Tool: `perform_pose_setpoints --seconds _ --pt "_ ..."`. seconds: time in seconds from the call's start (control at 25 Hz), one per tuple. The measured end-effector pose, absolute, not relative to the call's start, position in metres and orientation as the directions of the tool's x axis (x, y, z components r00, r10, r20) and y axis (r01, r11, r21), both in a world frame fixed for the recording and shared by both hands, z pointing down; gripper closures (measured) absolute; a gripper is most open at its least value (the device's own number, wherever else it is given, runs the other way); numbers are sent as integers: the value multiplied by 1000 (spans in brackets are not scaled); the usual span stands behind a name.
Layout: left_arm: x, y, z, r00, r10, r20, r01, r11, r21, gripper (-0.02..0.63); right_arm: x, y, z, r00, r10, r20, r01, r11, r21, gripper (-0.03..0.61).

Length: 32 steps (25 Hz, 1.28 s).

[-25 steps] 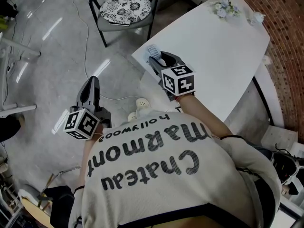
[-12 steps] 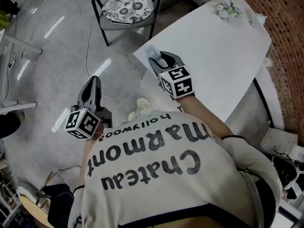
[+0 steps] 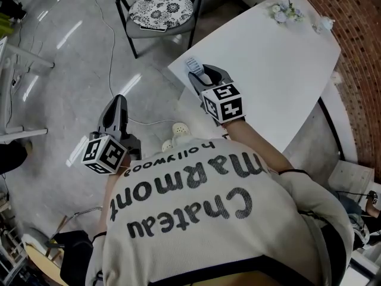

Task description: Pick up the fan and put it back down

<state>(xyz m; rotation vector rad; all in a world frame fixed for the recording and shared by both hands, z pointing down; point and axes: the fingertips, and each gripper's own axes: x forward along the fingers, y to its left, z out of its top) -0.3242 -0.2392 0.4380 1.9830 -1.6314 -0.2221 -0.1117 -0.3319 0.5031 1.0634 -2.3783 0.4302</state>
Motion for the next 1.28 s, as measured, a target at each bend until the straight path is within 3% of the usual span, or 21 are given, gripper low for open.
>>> perform_pose_setpoints --seconds 1.28 --pt "-334 -234 437 258 -947 191 -841 -123 527 613 -111 -326 495 -549 -638 540 -789 608 -84 356"
